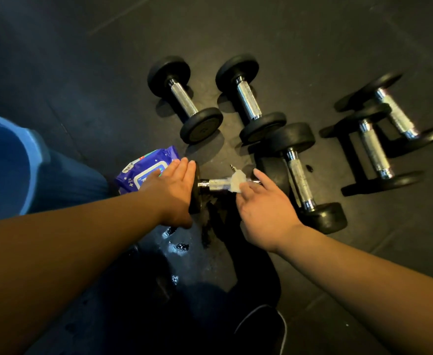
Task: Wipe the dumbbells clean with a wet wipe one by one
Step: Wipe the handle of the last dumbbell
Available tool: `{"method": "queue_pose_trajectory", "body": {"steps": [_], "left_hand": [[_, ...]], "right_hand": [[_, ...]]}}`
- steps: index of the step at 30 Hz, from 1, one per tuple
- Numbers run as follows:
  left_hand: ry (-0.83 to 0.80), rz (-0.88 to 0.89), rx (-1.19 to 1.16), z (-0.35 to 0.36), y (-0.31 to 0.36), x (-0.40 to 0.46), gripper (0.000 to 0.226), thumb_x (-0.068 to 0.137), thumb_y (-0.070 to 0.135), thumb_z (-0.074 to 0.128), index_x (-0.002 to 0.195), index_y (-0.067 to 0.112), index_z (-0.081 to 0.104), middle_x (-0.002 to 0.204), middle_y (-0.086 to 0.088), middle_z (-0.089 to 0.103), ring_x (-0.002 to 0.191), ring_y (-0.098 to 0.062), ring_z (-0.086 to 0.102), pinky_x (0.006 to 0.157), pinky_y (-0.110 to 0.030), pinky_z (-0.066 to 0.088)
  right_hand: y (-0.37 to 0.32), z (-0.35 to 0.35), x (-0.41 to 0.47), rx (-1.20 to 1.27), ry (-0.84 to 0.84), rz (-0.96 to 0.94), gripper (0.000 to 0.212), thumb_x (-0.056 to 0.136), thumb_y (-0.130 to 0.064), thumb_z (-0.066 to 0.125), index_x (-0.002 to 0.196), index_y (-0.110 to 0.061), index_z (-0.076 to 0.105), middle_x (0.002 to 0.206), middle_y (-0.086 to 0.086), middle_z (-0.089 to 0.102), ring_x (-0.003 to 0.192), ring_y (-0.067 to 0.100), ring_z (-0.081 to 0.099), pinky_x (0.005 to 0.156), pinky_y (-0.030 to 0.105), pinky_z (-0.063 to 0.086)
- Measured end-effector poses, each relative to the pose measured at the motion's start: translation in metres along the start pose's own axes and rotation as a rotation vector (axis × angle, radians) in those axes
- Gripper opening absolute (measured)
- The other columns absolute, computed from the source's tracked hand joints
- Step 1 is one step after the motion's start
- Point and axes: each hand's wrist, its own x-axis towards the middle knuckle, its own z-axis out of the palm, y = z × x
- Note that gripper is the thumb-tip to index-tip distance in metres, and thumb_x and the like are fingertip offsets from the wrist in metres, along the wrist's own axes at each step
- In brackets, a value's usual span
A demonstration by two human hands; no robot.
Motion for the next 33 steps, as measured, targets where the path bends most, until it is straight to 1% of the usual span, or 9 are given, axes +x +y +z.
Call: {"method": "queue_pose_trajectory", "body": {"steps": [6, 8, 10, 12, 13, 15, 20, 26, 33], "left_hand": [[-0.088, -0.018, -0.045, -0.008, 0.003, -0.002, 0.137, 0.069, 0.059, 0.077, 0.152, 0.016, -0.024, 0.163, -0.006, -0.020, 0.151, -0.025, -0.014, 0.122, -0.050, 0.012], [-0.112, -0.020, -0.065, -0.013, 0.001, -0.002, 0.138, 0.067, 0.058, 0.077, 0.152, 0.016, -0.023, 0.163, -0.006, -0.020, 0.151, -0.025, -0.013, 0.122, -0.050, 0.013], [-0.144, -0.010, -0.079, -0.023, 0.000, -0.002, 0.139, 0.064, 0.060, 0.075, 0.153, 0.016, -0.022, 0.164, -0.008, -0.018, 0.152, -0.025, -0.011, 0.121, -0.050, 0.014], [-0.186, -0.015, -0.128, -0.033, -0.001, -0.006, 0.137, 0.064, 0.061, 0.074, 0.154, 0.016, -0.019, 0.164, -0.008, -0.016, 0.152, -0.025, -0.009, 0.121, -0.050, 0.015], [-0.186, -0.025, -0.160, -0.036, 0.001, -0.009, 0.135, 0.065, 0.061, 0.074, 0.154, 0.016, -0.017, 0.165, -0.007, -0.014, 0.152, -0.025, -0.007, 0.122, -0.049, 0.015], [-0.127, -0.038, -0.223, -0.042, 0.005, -0.014, 0.130, 0.067, 0.061, 0.072, 0.156, 0.017, -0.012, 0.165, -0.007, -0.010, 0.152, -0.024, 0.000, 0.122, -0.045, 0.018], [0.085, -0.016, -0.243, -0.074, 0.002, -0.032, 0.117, 0.076, 0.055, 0.070, 0.157, 0.016, -0.005, 0.166, -0.006, -0.001, 0.152, -0.018, 0.008, 0.121, -0.033, 0.019], [0.088, -0.170, -0.168, -0.130, -0.034, -0.042, 0.114, 0.078, 0.053, 0.071, 0.158, 0.021, -0.004, 0.166, 0.000, 0.000, 0.151, -0.019, 0.013, 0.118, -0.041, 0.027], [0.009, -0.154, -0.218, -0.138, -0.025, -0.078, 0.109, 0.080, 0.052, 0.069, 0.158, 0.026, -0.003, 0.166, -0.001, 0.004, 0.152, -0.020, 0.010, 0.120, -0.041, 0.023]], "right_hand": [[0.026, -0.026, -0.005, 0.161, 0.276, 0.085, 0.014, 0.081, -0.027, 0.062, 0.090, -0.020, 0.071, 0.079, -0.002, 0.065, 0.081, 0.024, 0.066, 0.112, 0.039, 0.035], [0.031, -0.042, -0.008, 0.185, 0.280, 0.100, 0.016, 0.081, -0.027, 0.056, 0.085, -0.021, 0.070, 0.073, -0.001, 0.064, 0.071, 0.026, 0.064, 0.092, 0.037, 0.047], [0.036, -0.060, -0.013, 0.170, 0.290, 0.137, 0.023, 0.079, -0.029, 0.046, 0.078, -0.021, 0.068, 0.066, 0.000, 0.062, 0.061, 0.027, 0.060, 0.065, 0.034, 0.043], [0.043, -0.077, -0.019, 0.161, 0.324, 0.139, 0.011, 0.075, -0.029, 0.056, 0.075, -0.024, 0.066, 0.062, -0.002, 0.060, 0.055, 0.026, 0.057, 0.057, 0.032, 0.037], [0.047, -0.084, -0.021, 0.158, 0.346, 0.127, 0.002, 0.073, -0.027, 0.063, 0.074, -0.024, 0.064, 0.062, -0.002, 0.059, 0.054, 0.026, 0.057, 0.056, 0.032, 0.036], [0.056, -0.099, -0.018, 0.173, 0.333, 0.126, 0.011, 0.073, -0.023, 0.068, 0.076, -0.024, 0.057, 0.065, -0.003, 0.058, 0.057, 0.026, 0.057, 0.058, 0.034, 0.036], [0.078, -0.132, 0.002, 0.168, 0.378, 0.220, 0.026, 0.083, -0.016, 0.064, 0.106, -0.019, 0.053, 0.069, -0.002, 0.057, 0.058, 0.028, 0.052, 0.057, 0.035, 0.037], [0.092, -0.155, 0.017, 0.319, 0.363, 0.338, 0.024, 0.091, -0.020, 0.060, 0.114, -0.022, 0.057, 0.080, -0.002, 0.055, 0.067, 0.025, 0.047, 0.065, 0.034, 0.032], [0.067, -0.173, -0.016, 0.465, 0.242, 0.438, 0.014, 0.092, -0.021, 0.054, 0.105, -0.022, 0.062, 0.092, 0.001, 0.063, 0.081, 0.026, 0.060, 0.074, 0.038, 0.050]]}}
